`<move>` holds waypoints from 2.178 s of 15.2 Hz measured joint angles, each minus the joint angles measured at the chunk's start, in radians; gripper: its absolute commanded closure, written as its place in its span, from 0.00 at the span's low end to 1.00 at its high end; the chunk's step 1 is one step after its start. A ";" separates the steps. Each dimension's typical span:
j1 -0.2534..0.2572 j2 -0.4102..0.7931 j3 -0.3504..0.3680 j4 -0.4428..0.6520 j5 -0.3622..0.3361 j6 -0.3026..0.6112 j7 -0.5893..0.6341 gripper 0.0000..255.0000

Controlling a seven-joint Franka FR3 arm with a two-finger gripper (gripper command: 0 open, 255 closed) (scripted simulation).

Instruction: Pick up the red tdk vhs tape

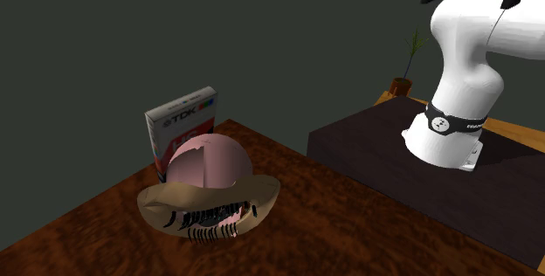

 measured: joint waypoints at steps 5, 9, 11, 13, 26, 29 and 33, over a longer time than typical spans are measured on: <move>-0.005 0.069 -0.010 -0.008 -0.054 0.105 -0.041 0.00; -0.016 0.164 -0.025 0.008 -0.125 0.228 -0.091 0.00; -0.023 0.228 -0.035 0.037 -0.160 0.287 -0.115 0.00; -0.027 0.270 -0.038 0.040 -0.190 0.349 -0.128 0.00; -0.064 0.669 -0.068 0.277 -0.385 0.685 -0.200 0.00; -0.068 0.740 -0.070 0.336 -0.419 0.732 -0.204 0.00; -0.071 0.777 -0.073 0.331 -0.435 0.779 -0.191 0.00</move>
